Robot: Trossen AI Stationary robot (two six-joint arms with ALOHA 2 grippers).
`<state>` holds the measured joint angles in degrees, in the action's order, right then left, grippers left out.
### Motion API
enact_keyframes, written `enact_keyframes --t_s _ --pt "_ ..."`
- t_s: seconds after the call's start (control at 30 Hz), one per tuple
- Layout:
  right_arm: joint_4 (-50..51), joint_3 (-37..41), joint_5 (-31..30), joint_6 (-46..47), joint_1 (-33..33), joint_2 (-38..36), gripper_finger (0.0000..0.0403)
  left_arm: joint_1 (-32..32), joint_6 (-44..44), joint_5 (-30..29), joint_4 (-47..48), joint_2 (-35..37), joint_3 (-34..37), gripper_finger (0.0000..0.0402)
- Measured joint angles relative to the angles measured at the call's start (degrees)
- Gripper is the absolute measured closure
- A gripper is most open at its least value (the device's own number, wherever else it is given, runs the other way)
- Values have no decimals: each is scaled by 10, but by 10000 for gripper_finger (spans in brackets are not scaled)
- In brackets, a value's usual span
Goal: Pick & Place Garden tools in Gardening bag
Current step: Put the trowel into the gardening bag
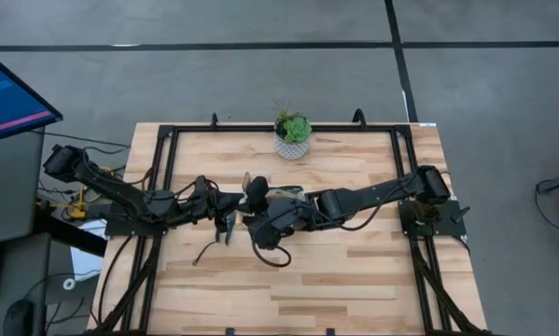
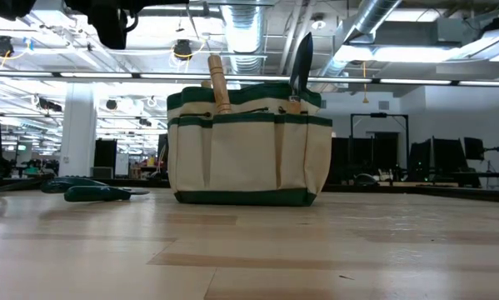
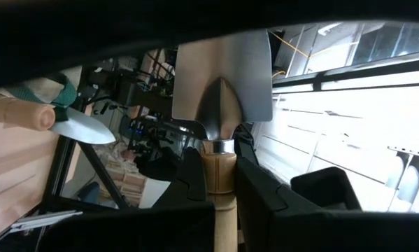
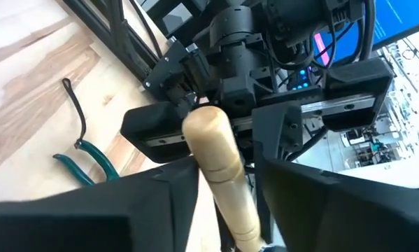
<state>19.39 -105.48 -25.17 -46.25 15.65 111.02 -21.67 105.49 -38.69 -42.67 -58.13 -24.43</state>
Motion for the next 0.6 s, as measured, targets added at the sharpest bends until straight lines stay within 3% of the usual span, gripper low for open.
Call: enact_keyframes --t_s 0.37,0.6 --pt "-4 0 3 6 0 0 346 0 5 -2 5 -1 1 394" --pt "-3 0 17 32 -5 -1 345 0 -2 -3 6 -5 1 394"
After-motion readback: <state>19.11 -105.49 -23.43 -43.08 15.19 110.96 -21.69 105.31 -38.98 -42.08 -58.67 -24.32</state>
